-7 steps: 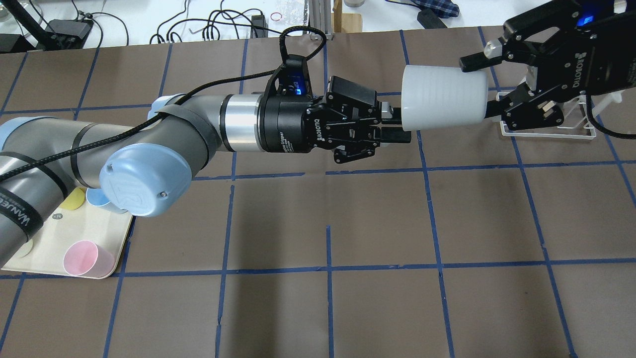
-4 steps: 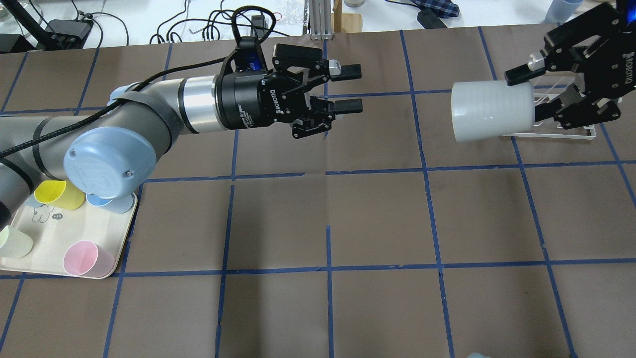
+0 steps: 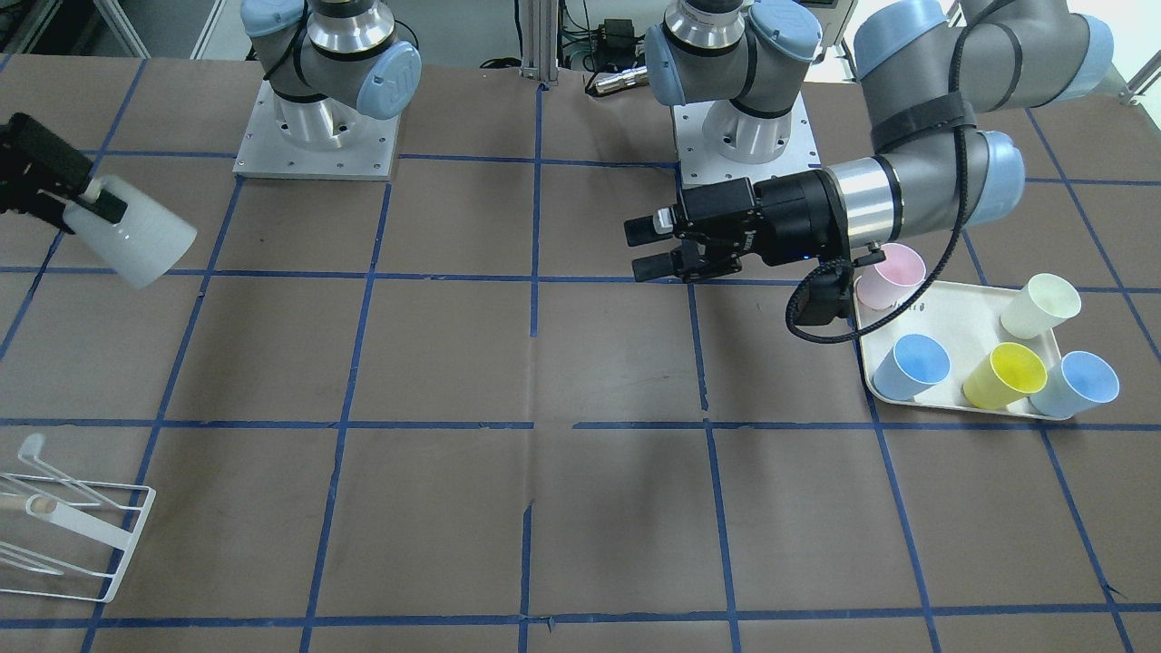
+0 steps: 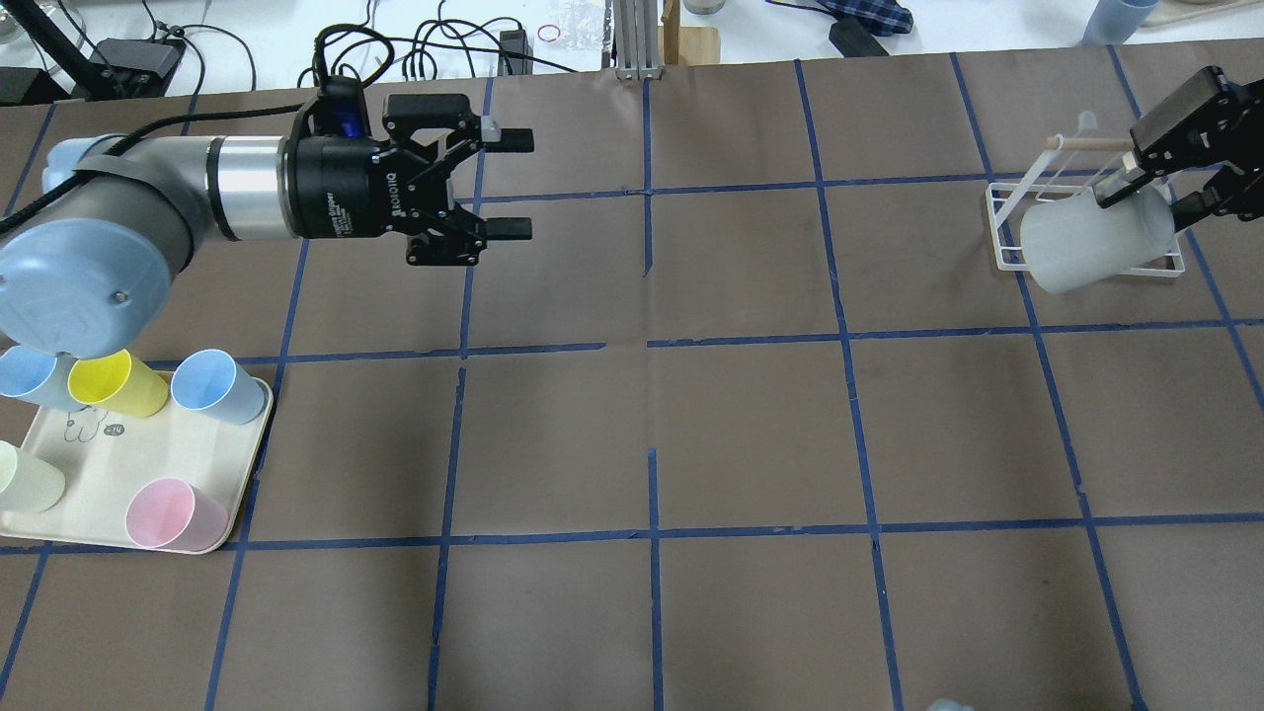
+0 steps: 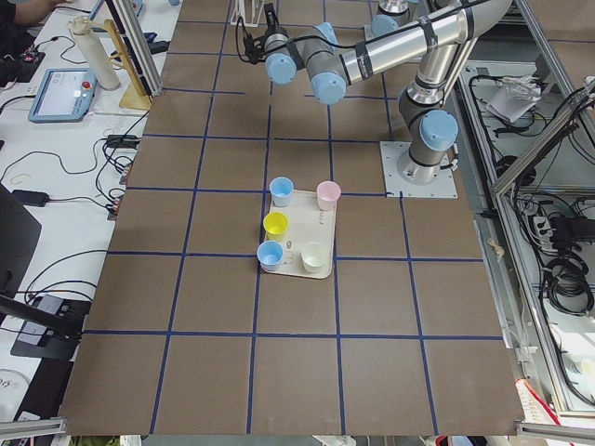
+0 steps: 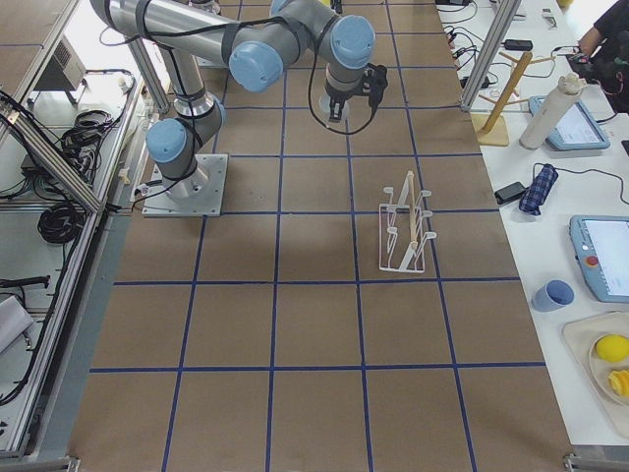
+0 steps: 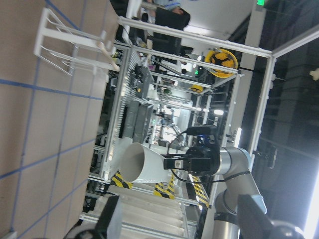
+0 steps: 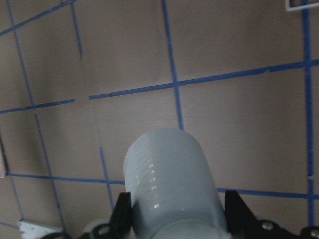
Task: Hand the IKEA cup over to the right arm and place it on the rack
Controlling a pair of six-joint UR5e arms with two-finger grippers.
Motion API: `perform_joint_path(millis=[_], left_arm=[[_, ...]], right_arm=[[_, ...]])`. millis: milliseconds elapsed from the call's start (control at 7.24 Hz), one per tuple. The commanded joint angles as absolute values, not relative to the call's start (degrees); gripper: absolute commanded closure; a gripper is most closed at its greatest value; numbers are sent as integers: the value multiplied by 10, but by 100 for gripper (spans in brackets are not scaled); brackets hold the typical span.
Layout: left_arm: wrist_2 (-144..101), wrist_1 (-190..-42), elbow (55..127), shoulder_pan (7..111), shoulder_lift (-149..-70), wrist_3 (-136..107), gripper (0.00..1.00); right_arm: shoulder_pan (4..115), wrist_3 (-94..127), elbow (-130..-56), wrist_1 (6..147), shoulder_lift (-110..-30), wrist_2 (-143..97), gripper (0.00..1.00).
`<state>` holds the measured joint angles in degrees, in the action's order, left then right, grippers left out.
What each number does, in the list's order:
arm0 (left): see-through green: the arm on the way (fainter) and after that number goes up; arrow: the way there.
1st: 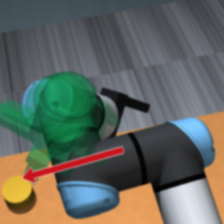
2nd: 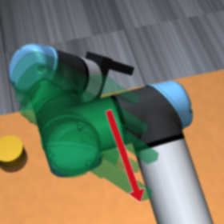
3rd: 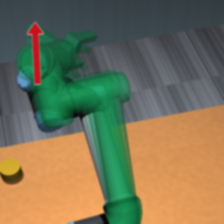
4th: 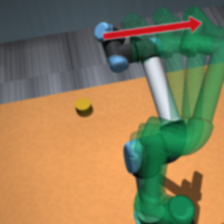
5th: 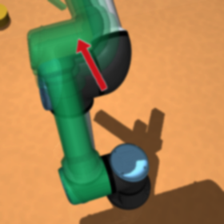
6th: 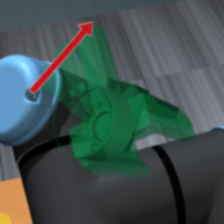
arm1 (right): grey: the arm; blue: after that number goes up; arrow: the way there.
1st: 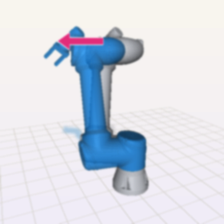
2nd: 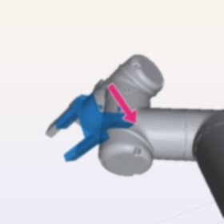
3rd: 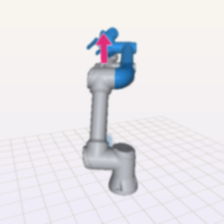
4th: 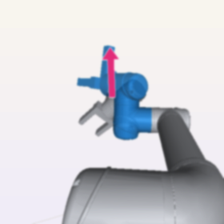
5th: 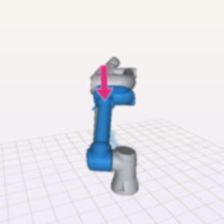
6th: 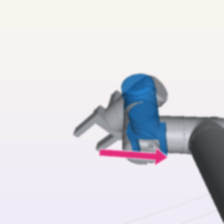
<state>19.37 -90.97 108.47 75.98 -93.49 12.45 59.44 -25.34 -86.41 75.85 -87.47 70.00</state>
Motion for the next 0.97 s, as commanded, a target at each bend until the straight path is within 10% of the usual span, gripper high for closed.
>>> perform_joint_path(millis=[0,829], left_arm=[[429,-833,1078,714,-944,121,0],[910,-883,890,824,-910,74,0]], right_arm=[[600,-255,-860,887,-819,784,78],[656,-257,-860,1098,-694,903,77]])
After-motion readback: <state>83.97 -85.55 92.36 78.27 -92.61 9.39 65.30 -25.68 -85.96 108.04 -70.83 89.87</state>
